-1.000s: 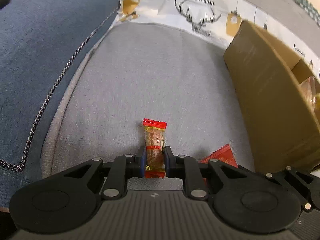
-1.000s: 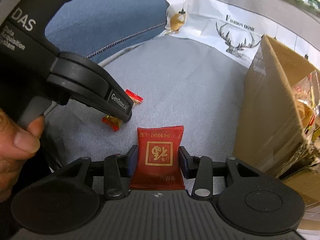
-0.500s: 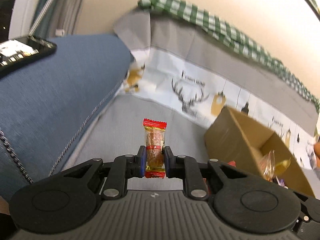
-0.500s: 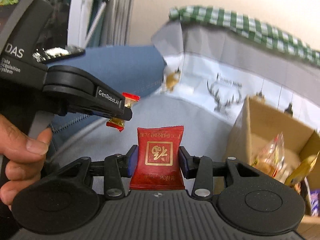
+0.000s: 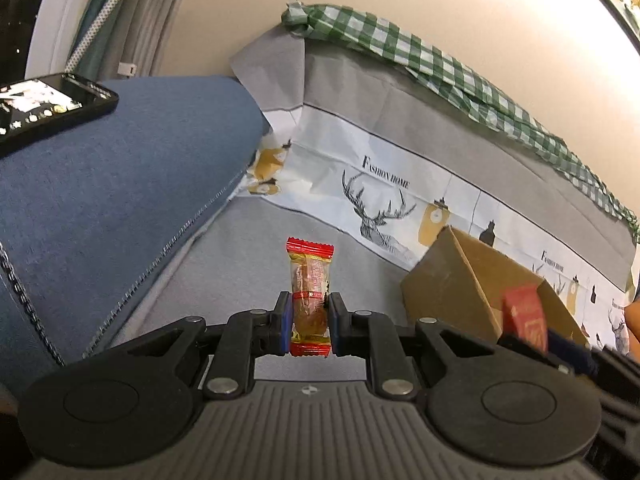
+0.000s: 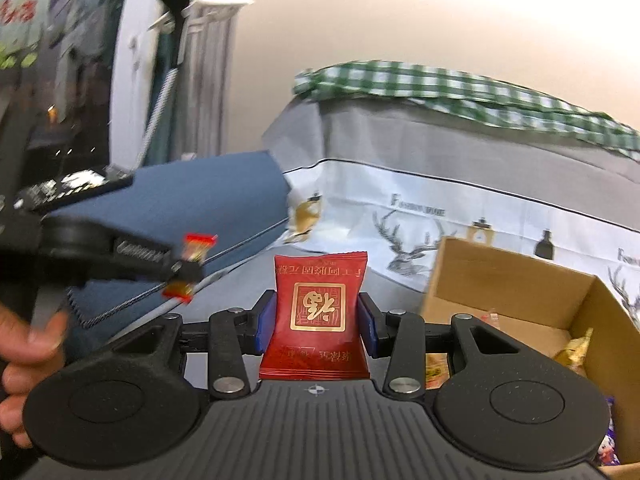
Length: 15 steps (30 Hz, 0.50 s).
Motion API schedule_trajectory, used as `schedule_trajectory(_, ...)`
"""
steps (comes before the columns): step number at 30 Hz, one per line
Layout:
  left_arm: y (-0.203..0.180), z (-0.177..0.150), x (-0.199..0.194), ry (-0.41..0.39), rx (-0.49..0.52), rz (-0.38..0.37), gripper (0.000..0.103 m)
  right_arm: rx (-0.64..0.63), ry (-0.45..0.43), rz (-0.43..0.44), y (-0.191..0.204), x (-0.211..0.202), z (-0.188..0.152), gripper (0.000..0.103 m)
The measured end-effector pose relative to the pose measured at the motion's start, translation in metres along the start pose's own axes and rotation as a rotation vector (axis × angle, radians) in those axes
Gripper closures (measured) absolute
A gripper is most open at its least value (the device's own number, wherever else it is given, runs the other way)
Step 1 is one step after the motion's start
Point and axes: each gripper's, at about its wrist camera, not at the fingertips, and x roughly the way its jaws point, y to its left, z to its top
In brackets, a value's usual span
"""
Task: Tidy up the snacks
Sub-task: 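Lower both tools over the box and open them to drop the snacks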
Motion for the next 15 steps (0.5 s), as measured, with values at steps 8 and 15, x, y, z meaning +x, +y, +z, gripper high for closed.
schedule_trajectory(8, -0.044, -0.007, -0.005, 0.033, 0.050, -0.024, 0.083, 0.105, -0.057, -0.108, -0.046, -0.008, 0.002, 0.059)
schedule_trajectory(15, -0.131, 0.011, 0.007, 0.012, 0.183, -0.119, 0.083, 0.218, -0.099, -0.289, -0.097, -0.017, -0.001, 0.059)
